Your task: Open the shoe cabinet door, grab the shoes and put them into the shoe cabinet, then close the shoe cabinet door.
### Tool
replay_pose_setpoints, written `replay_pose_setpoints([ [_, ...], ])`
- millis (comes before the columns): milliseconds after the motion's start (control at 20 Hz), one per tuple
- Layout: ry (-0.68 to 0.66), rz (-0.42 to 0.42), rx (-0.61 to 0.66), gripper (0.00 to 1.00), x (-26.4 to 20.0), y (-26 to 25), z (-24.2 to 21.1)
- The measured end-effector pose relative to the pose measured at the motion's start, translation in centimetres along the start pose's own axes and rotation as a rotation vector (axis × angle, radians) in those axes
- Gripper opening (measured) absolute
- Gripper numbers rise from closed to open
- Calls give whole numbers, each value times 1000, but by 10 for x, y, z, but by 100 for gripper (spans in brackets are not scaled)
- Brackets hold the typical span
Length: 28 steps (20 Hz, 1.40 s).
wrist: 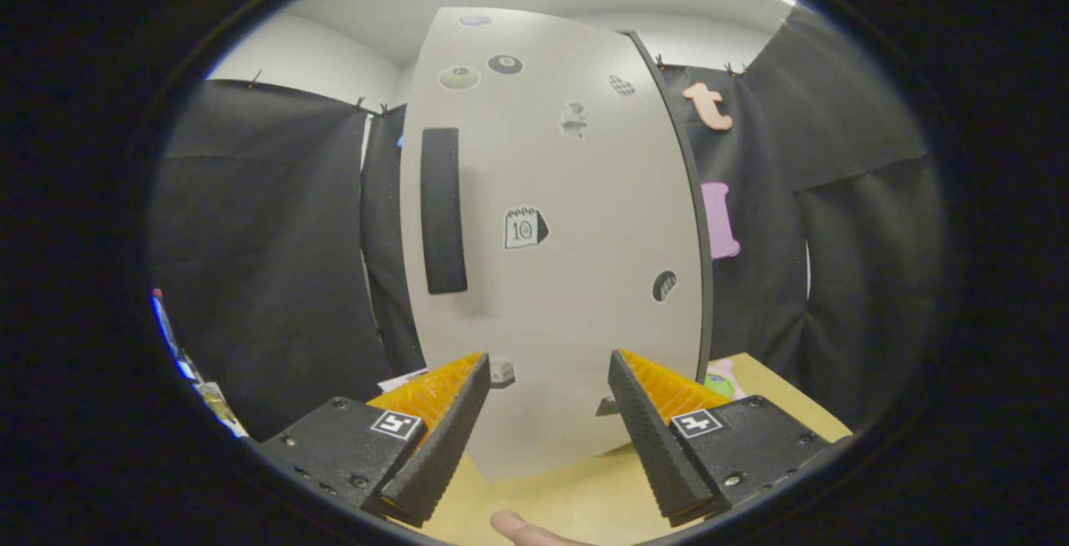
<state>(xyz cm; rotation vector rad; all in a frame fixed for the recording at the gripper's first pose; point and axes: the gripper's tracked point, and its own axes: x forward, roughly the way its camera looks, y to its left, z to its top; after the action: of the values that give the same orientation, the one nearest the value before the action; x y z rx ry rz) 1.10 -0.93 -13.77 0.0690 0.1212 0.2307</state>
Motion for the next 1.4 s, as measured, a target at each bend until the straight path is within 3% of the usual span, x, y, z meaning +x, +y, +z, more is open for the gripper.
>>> replay_pose_setpoints([
  [200, 2, -17, -5, 94, -16, -18, 3],
  [400, 1, 18, -20, 94, -38, -20, 7],
  [700, 0, -147, -8, 94, -61, -40, 9],
  [1400, -67, -90, -69, 94, -113, 5, 24],
])
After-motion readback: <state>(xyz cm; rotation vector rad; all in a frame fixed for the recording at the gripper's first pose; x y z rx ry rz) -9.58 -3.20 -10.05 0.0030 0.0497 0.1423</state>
